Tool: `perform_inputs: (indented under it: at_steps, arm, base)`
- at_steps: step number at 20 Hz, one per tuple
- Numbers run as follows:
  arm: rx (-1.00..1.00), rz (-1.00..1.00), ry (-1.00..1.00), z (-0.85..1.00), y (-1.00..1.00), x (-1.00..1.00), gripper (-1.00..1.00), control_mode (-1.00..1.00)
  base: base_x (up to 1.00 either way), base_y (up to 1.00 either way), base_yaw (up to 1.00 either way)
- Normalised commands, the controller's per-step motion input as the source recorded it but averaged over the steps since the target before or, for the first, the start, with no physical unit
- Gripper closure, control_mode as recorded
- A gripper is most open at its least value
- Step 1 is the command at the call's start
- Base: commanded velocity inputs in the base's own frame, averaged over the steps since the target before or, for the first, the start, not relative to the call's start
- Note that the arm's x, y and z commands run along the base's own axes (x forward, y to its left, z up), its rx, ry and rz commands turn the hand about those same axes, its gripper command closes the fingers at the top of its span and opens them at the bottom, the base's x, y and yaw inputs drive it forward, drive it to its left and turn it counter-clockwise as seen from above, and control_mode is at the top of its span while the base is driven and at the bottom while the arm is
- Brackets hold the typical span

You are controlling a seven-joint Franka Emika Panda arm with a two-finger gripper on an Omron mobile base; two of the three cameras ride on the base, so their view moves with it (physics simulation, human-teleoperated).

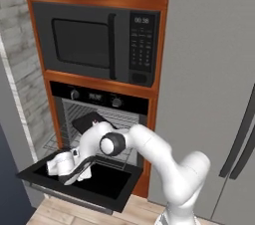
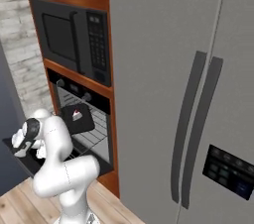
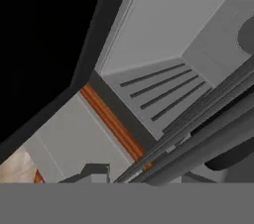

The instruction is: Take the baked cake out of the oven and place it on the plate for cooling. Then close the oven door.

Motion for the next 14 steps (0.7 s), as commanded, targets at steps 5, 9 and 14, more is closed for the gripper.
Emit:
perform_inputs:
  at_steps: [5, 9, 14]
  arm:
    - [-0.03, 0.10, 0.12, -0.23, 1.00, -1.00, 1.00, -1.00]
    - [0.00, 0.08, 0.17, 0.31, 1.00, -1.00, 1.00, -1.00]
    - [0.01, 0.06, 0.08, 0.44, 0.93, -1.00, -1.00, -1.00]
  base:
    - [0.00, 0.00, 0.00]
    - [0.00, 0.00, 0.00]
    - [0.00, 0.00, 0.00]
